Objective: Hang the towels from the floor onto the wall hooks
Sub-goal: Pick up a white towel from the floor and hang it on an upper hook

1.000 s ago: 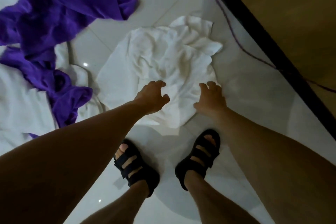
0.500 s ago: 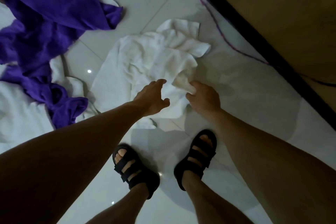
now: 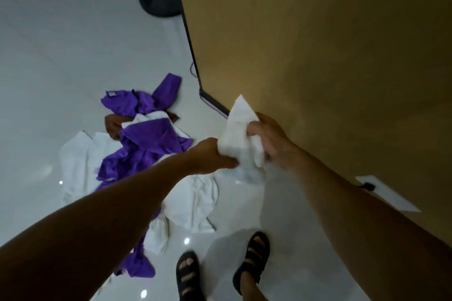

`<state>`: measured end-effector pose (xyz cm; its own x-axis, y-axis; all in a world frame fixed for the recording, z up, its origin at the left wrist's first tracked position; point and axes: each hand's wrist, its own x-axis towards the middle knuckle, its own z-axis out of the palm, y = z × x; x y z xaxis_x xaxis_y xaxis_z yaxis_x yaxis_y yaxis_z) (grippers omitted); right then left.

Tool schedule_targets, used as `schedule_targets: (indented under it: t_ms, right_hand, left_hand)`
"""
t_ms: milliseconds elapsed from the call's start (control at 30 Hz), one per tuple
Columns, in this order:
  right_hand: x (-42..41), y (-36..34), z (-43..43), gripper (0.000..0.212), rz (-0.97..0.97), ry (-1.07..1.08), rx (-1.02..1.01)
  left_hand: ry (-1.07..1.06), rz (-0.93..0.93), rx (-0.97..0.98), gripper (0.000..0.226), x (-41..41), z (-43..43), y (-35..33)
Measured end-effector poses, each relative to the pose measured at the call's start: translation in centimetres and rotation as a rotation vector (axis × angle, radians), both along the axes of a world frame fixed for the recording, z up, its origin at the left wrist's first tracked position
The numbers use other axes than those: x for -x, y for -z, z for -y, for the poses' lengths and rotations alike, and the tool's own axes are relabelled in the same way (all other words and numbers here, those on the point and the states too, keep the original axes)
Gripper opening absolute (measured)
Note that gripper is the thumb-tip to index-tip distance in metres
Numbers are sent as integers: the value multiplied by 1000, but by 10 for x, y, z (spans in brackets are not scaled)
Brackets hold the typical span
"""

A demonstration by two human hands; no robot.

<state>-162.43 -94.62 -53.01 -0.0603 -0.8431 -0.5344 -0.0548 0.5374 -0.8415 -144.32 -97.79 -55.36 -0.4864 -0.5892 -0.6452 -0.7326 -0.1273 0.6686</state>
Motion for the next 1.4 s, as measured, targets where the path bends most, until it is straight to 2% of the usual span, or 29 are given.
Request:
schedule_targets:
  t_ms: [67, 100, 167, 233, 367, 467, 567, 667, 767, 867, 933, 1067, 1233, 1333, 1400]
  right_hand:
    - [5, -64, 5, 18, 47, 103, 107]
    - [6, -94, 5, 28, 85, 131, 140]
    - [10, -148, -1, 50, 155, 108, 208]
    - [13, -197, -17, 52, 169, 44, 237]
    - [10, -283, -56, 38, 65, 33, 266]
    - [4, -338, -77, 53, -97, 197, 390]
    - [1, -386, -99, 47, -190, 317, 486]
    - [1, -426, -131, 39, -336, 413, 552]
    - [7, -448, -147, 34, -476, 454, 619]
    - [16, -474, -174, 36, -502, 553, 648]
    - [28, -487, -194, 42, -391, 591, 623]
    - [50, -494, -247, 58, -191, 503, 516]
    - [72, -460, -316, 58, 242, 405, 457]
    - [84, -462, -351, 61, 182, 354, 318]
    - [98, -464, -366, 49, 82, 385, 320]
  left_hand:
    - [-162, -160, -100, 45, 7, 3, -61]
    - [-250, -228, -123, 49, 10, 4, -91]
    - [-391, -360, -135, 64, 17, 7, -146]
    - [-430, -502, -120, 66, 23, 10, -197]
    - [-282, -682, -60, 40, 27, 0, -290]
    - [-137, -787, -79, 48, 23, -15, -342]
    - [41, -760, -74, 54, 19, -30, -379]
    - [185, -629, 43, 55, 17, -57, -407]
    - [282, -534, 48, 63, 24, -76, -423]
    - [289, -583, -17, 57, 38, -105, -451]
    - [232, -714, -142, 55, 50, -122, -469]
    - [152, -921, -328, 60, 78, -158, -503]
    - [140, -997, -444, 70, 118, -213, -529]
    - [163, -916, -432, 55, 134, -241, -533]
    - [139, -814, -401, 50, 142, -254, -529]
